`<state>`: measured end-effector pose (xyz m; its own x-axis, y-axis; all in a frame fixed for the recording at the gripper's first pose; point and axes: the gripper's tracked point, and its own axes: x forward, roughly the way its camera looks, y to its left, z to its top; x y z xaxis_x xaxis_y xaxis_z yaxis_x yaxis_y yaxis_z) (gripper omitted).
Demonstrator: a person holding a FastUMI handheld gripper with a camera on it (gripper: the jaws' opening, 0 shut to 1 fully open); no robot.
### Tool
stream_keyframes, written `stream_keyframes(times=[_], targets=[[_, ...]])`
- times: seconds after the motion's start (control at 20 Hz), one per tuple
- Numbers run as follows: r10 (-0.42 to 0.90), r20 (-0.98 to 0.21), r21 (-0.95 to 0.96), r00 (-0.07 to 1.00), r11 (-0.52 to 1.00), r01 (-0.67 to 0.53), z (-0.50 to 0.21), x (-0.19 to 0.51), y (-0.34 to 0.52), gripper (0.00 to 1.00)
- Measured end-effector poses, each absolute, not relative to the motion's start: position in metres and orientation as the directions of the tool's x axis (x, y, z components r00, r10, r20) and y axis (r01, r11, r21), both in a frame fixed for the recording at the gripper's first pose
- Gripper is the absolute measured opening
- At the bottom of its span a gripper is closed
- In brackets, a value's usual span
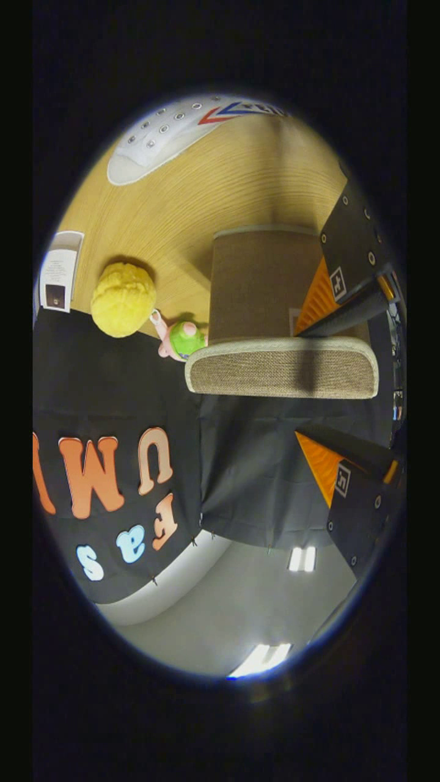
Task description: Open the storage box then place both shoes into the box .Put the left shoe in first, then the right shoe, with the right side of both shoes facing outward in a uniform manner.
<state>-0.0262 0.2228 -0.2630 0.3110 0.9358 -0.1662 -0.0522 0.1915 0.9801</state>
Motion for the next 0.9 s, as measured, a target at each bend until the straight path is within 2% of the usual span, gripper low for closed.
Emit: stream_keyframes(times=[0.25, 0.3, 0.4, 0.55, 0.9], targets=[[0.934, -0.150, 0.971, 0.325, 0.202, -0.131, -0.241, -0.037, 0.233, 0.53], [0.929, -0.154, 0.964, 0.338, 0.216, -0.155, -0.236, -0.037, 0.236, 0.38], [0.927, -0.142, 0.958, 0.346, 0.217, -0.189, -0.221, -0.042, 0.243, 0.20], [0.905, -0.179, 0.936, 0.385, 0.278, -0.217, -0.207, -0.040, 0.257, 0.05], [0.902, -0.195, 0.900, 0.386, 0.321, -0.296, -0.170, -0.054, 0.310, 0.03]])
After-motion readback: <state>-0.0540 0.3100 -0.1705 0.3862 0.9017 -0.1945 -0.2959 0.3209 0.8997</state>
